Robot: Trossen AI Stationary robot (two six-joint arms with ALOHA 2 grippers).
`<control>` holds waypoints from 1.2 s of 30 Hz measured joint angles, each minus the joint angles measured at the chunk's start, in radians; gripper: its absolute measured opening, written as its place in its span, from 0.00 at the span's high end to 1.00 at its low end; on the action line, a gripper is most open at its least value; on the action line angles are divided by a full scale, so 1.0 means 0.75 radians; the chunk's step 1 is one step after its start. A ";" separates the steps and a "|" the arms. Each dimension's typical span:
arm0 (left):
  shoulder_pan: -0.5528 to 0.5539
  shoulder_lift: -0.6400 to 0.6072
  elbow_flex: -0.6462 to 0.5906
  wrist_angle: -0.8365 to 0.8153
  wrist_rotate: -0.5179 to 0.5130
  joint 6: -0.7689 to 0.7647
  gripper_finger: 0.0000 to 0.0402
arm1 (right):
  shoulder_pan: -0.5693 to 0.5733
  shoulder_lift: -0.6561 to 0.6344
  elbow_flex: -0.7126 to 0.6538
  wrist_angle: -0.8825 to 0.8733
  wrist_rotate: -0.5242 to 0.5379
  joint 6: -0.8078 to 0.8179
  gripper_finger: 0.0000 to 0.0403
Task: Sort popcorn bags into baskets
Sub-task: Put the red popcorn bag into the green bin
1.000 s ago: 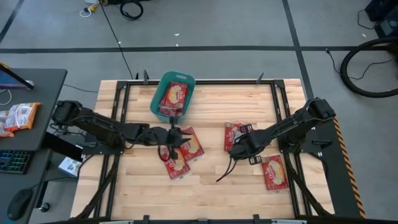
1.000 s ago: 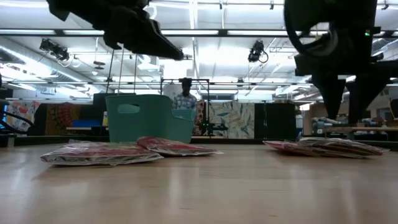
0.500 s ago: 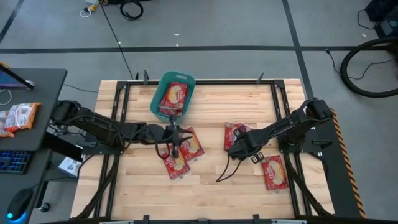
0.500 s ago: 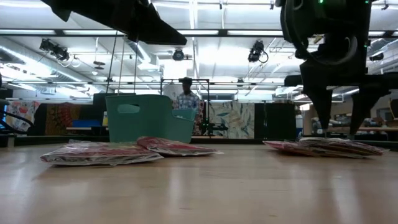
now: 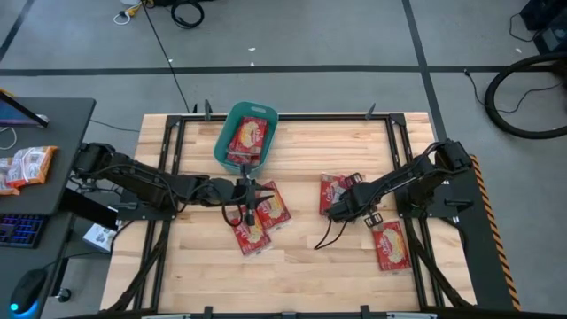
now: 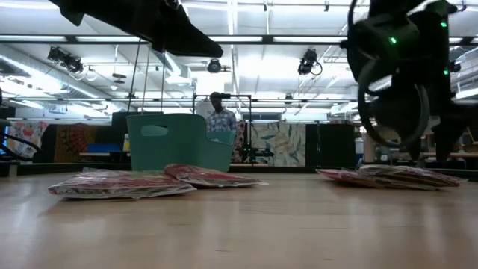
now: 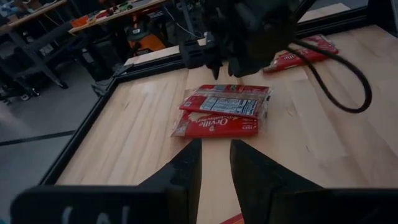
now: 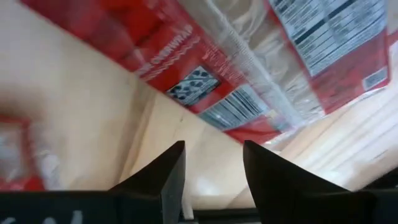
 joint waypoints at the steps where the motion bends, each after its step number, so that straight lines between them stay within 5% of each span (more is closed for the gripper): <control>1: 0.001 0.000 0.000 0.000 0.000 0.000 0.78 | 0.002 0.000 -0.025 0.027 0.029 0.011 0.57; 7: 0.001 0.000 0.000 -0.002 0.000 0.000 0.78 | 0.002 0.000 -0.060 0.093 0.161 0.045 0.50; 23: 0.001 0.000 0.000 -0.001 0.000 0.002 0.78 | -0.006 -0.001 -0.004 0.574 0.269 -0.306 0.48; 29: 0.001 0.000 0.000 -0.002 0.000 0.000 0.78 | -0.011 -0.001 0.057 0.695 0.468 -0.215 0.48; 32: 0.001 0.000 0.000 -0.001 0.000 -0.001 0.78 | -0.018 -0.004 0.116 0.635 0.404 -0.208 0.48; 36: 0.001 0.000 0.000 -0.003 0.000 -0.002 0.78 | -0.017 -0.007 0.144 0.607 0.103 -0.313 0.48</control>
